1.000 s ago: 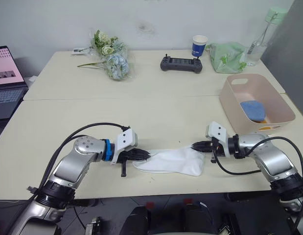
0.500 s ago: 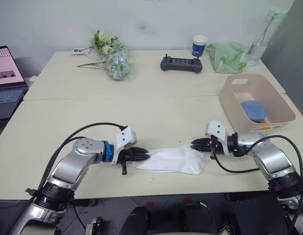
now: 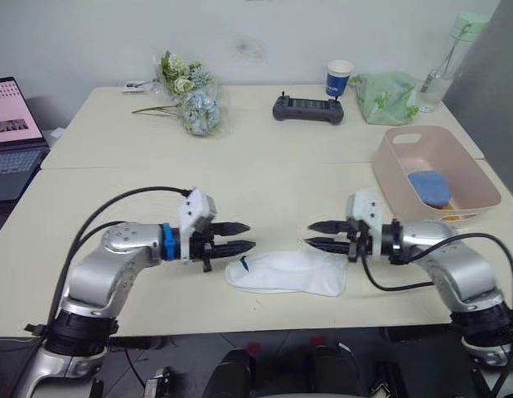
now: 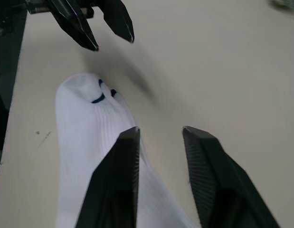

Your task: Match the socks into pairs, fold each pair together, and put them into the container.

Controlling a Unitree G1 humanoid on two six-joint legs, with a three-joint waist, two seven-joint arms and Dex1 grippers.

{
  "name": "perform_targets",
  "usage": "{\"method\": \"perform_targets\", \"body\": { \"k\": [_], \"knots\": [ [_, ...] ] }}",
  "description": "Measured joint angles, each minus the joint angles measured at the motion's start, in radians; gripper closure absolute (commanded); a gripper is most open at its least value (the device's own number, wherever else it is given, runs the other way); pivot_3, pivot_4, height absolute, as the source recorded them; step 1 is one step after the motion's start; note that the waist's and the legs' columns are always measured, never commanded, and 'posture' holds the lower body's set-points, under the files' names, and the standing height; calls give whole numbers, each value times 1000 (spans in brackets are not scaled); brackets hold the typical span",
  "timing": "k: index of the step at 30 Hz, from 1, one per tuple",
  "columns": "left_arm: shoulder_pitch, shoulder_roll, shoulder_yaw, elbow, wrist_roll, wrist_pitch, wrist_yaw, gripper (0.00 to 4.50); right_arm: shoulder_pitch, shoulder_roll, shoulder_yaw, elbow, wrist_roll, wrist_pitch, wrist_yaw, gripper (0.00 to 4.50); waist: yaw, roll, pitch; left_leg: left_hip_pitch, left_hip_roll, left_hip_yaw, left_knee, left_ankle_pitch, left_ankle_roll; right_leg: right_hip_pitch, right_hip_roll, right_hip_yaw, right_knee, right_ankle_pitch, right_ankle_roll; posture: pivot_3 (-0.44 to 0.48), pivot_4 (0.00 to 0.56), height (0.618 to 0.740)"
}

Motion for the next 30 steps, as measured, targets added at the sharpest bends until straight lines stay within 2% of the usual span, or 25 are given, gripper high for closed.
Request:
{"method": "perform_targets", "body": {
  "k": [1,3,7,11,19,25,30],
  "knots": [
    [18,-13,-25,-3,20,-38,0,3951,14,12,16,6,-16,-19,-7,4485,0,0,0,0,0,0,0,0,0,0,0,0,0,0,0,0,150,740],
    [44,-35,-67,1,72,-126,5,4472,38,19,44,17,-48,-62,-18,4500,1,0,0,0,0,0,0,0,0,0,0,0,0,0,0,0,150,740],
    [68,-78,-104,118,208,-345,56,4472,90,27,75,62,-121,-159,-51,4500,2,0,0,1,0,0,0,0,0,0,0,0,0,0,0,0,150,740],
    [108,-102,-115,219,268,-431,110,4472,144,33,75,108,-159,-218,-82,4500,1,0,0,1,0,0,0,0,0,0,0,0,0,0,0,0,150,740],
    [207,-103,-47,172,207,-393,141,4472,216,-4,2,101,-141,-252,-95,4500,2,2,-2,4,0,0,-1,0,0,3,0,0,0,0,0,0,150,740],
    [213,-98,-1,105,151,-320,147,4472,253,-27,-60,38,-57,-201,-79,4500,2,2,-2,3,0,0,-1,0,0,3,0,0,0,0,0,0,150,740],
    [205,-67,-11,11,130,-285,104,4472,244,-11,-59,-33,6,-138,-79,4500,2,2,-2,4,0,0,-1,0,0,3,1,0,0,0,0,0,150,740]
  ]
}}
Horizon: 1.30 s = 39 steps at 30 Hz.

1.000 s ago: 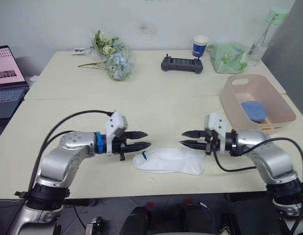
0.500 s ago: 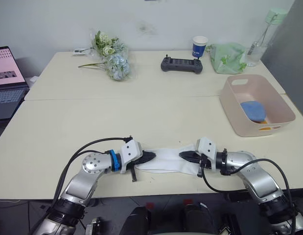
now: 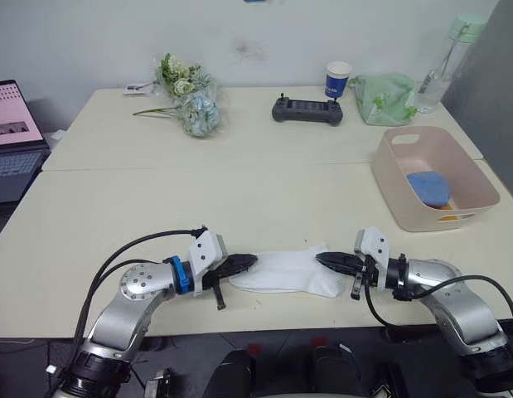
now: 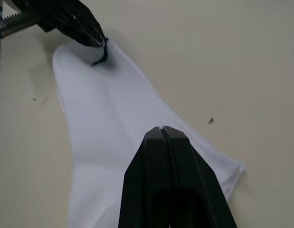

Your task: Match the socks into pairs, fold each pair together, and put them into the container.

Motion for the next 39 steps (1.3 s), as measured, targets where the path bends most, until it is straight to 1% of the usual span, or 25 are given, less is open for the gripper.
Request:
{"method": "perform_targets", "body": {
  "k": [5,9,12,15,19,21,26,29,32,36,39],
  "knots": [
    [-3,7,-59,31,56,4,-12,4472,12,-11,62,37,-65,-11,-1,4500,0,0,0,0,0,0,0,0,0,0,0,0,0,0,0,0,150,740],
    [-3,22,-104,57,113,-37,-18,4472,28,-42,71,44,-91,-39,8,4500,0,0,0,0,0,0,0,0,0,0,0,0,0,0,0,0,150,740],
    [-4,24,-106,63,124,-58,-18,4472,32,-58,70,44,-110,-66,17,4500,0,0,0,1,0,0,0,0,0,2,0,0,0,0,0,0,150,740],
    [-19,16,-93,63,87,-26,-15,4472,31,-45,56,43,-77,-43,17,4500,0,0,0,1,0,0,0,0,0,2,0,0,-1,0,0,0,150,740],
    [-80,-34,-29,60,-2,65,14,4472,-5,-3,36,37,-34,6,-9,4500,0,0,0,1,0,0,0,0,0,2,0,0,0,0,0,0,150,740],
    [-107,-52,-11,64,-21,99,37,4472,-26,-2,35,37,-43,10,-25,4500,0,0,0,1,0,0,0,0,0,2,0,-1,-1,0,0,0,150,740],
    [-120,-56,-5,151,-14,121,53,4472,-32,-5,62,87,-98,0,-41,4500,0,0,0,1,0,0,0,0,0,1,0,0,0,0,0,0,150,740],
    [-110,-50,-7,197,17,90,50,4472,-28,-5,63,87,-111,-17,-43,4500,0,0,0,1,0,0,0,0,0,1,0,0,0,0,0,0,150,740],
    [-104,-53,-7,228,45,44,59,4472,-15,-8,58,86,-113,-30,-43,4500,2,0,0,1,0,-1,0,0,0,2,0,0,-1,0,0,0,150,740],
    [-124,-82,7,289,58,-11,98,4472,-8,-9,49,86,-108,-31,-42,4500,2,0,0,1,0,-1,0,0,0,2,0,0,-1,0,0,0,150,740],
    [-122,-77,19,274,45,-15,83,4472,-6,-9,31,71,-65,15,-41,4500,1,0,0,1,0,-1,0,0,0,1,0,0,0,0,0,0,150,740]
  ]
}}
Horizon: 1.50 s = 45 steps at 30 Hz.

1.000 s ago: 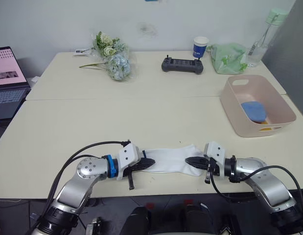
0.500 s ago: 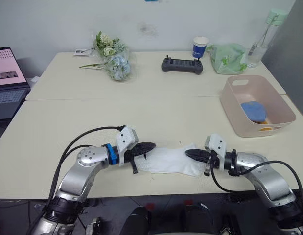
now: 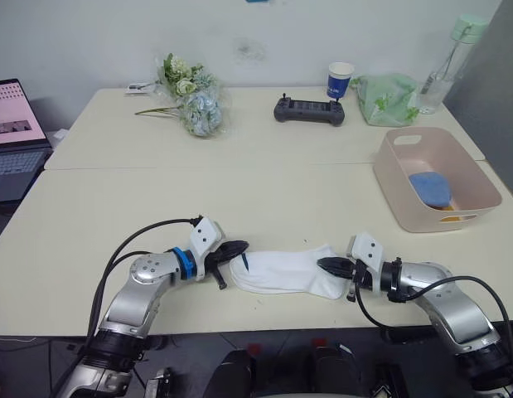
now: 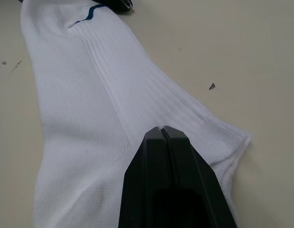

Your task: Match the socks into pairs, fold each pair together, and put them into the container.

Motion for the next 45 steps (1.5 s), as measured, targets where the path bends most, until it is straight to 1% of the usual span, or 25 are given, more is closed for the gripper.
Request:
{"method": "perform_targets", "body": {
  "k": [4,7,10,13,14,16,21,24,25,26,29,32,33,36,42,45],
  "knots": [
    [3,21,19,-62,-27,2,-29,4472,-12,-5,-66,-82,99,128,-9,4500,0,0,0,0,0,0,0,0,0,0,0,0,0,0,0,0,150,740],
    [5,68,32,-112,-31,3,-52,4500,-38,-37,-126,-129,178,282,-36,3905,0,0,0,0,0,0,0,0,0,0,0,0,0,0,0,0,150,740],
    [25,104,51,-173,-47,7,-75,4500,-40,-83,-157,-148,206,390,-59,2882,1,0,0,0,0,0,-1,0,0,0,0,0,-1,0,0,0,150,740],
    [62,135,51,-226,-49,4,-100,4500,-27,-114,-147,-148,197,418,-70,1790,1,0,0,0,0,0,-1,0,0,0,0,0,0,0,0,0,150,740],
    [72,141,52,-238,-49,3,-104,4500,-26,-119,-140,-147,188,419,-75,1361,1,0,0,0,0,0,-1,0,0,0,0,0,0,0,0,0,150,740],
    [83,142,52,-258,-49,5,-106,4500,-25,-125,-127,-142,177,425,-85,737,1,0,0,0,0,1,-1,0,0,0,0,0,0,0,0,0,150,740],
    [114,142,52,-272,-45,4,-98,4500,-31,-130,-91,-148,153,447,-94,737,0,0,0,0,0,0,-1,0,1,0,0,0,0,0,0,0,150,740],
    [120,142,52,-283,-44,4,-94,4500,-26,-152,-43,-177,130,417,-77,1318,0,0,0,0,0,0,-1,0,1,0,0,0,0,0,0,0,150,740],
    [120,142,51,-289,-42,1,-94,4500,-21,-166,-18,-186,112,394,-67,1672,0,0,0,0,0,0,-1,0,1,0,0,0,-1,0,0,0,150,740],
    [120,142,51,-289,-39,-1,-94,4500,-20,-165,-10,-187,106,385,-66,1956,0,0,0,0,1,0,-1,0,1,1,0,0,-1,0,0,0,150,740],
    [121,141,51,-287,-27,-16,-92,4500,-19,-159,0,-180,106,367,-66,3043,0,0,0,0,1,0,-1,0,0,1,0,0,-1,0,0,0,150,740],
    [114,136,46,-285,-22,-17,-92,4500,-32,-157,1,-140,109,346,-44,4176,0,0,0,0,0,0,-1,0,1,1,0,0,-1,0,0,0,150,740],
    [105,133,32,-284,-18,-18,-94,4500,-41,-156,1,-122,111,342,-29,4478,0,0,0,1,0,0,-1,0,1,2,0,0,-1,0,0,0,150,740],
    [85,112,-10,-277,-6,-23,-97,4500,-63,-158,-6,-81,132,347,9,4493,1,0,0,1,0,0,-1,0,1,3,0,0,-1,0,0,0,150,740],
    [-10,67,-70,-249,2,-4,-103,4500,-137,-247,-39,3,153,397,86,4493,2,0,0,1,0,0,-1,0,1,2,0,-1,-1,0,0,0,150,740],
    [-75,8,-141,-207,10,33,-108,4500,-184,-260,-39,16,153,408,114,4493,2,0,1,1,0,1,0,0,1,3,0,-1,-1,0,0,0,150,740]
  ]
}}
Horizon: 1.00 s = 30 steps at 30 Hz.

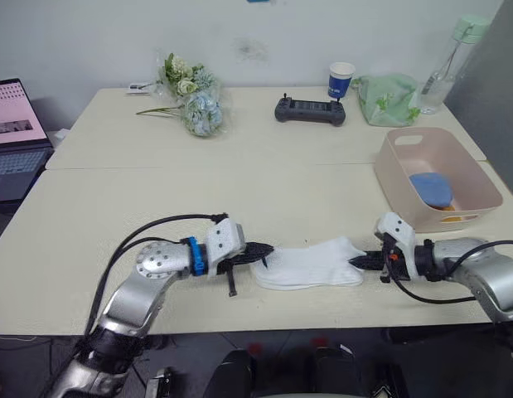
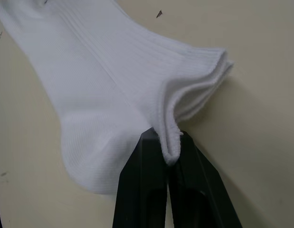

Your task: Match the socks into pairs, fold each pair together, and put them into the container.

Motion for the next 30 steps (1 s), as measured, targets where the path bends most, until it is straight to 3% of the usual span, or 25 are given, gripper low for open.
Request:
{"method": "perform_targets", "body": {
  "k": [5,10,15,21,25,30],
  "knots": [
    [-98,-82,-99,119,51,19,-5,4500,-15,-10,3,12,-2,6,24,4493,0,0,0,0,0,0,0,0,0,0,0,0,0,0,0,0,150,740],
    [-135,-101,-173,223,136,20,4,4500,-33,-15,0,10,18,43,45,4493,-3,0,0,0,0,-1,0,0,0,0,1,-1,0,0,0,0,150,740],
    [-149,-109,-189,231,165,15,12,4500,-75,30,-74,-53,174,194,49,4493,-1,0,0,1,0,-1,0,0,0,1,0,0,0,0,0,0,150,740],
    [-137,-126,-184,228,166,15,23,4500,-166,237,-160,-114,397,421,-89,4493,0,-1,-1,1,0,-2,0,0,0,1,0,0,0,0,0,0,150,740],
    [-112,-109,-161,195,154,38,31,4500,-181,314,-148,-117,437,466,-158,4493,-1,-1,-1,1,0,-2,0,0,0,0,-1,0,0,0,0,0,150,740],
    [-28,20,-31,21,22,258,9,4500,-200,356,-39,-85,395,414,-165,4493,-17,0,0,-1,1,-2,-1,0,0,-5,0,1,3,0,0,0,150,740]
  ]
}}
